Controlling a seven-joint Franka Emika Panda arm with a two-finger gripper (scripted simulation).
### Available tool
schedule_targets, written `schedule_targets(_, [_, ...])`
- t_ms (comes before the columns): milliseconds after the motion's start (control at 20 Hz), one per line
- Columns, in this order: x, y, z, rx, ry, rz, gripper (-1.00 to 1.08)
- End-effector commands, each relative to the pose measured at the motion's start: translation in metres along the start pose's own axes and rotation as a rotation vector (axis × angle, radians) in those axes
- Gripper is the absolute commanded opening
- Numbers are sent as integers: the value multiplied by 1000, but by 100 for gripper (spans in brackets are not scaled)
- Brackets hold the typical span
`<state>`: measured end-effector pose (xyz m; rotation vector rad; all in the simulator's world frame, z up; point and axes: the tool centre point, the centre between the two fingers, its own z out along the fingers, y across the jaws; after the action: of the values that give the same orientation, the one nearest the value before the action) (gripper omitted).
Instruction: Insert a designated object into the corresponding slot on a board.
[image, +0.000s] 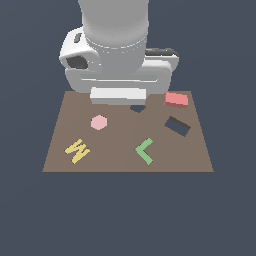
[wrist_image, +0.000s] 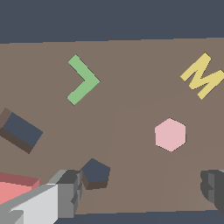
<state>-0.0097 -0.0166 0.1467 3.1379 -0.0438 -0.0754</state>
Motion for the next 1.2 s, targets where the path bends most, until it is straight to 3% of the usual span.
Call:
schedule_targets(0, [0, 0, 0, 0, 0, 0, 100])
schedule_targets(600, [5, -23, 10, -3, 5, -147, 100])
schedule_targets(1150, [0, -89, 38, -11, 17, -555, 100])
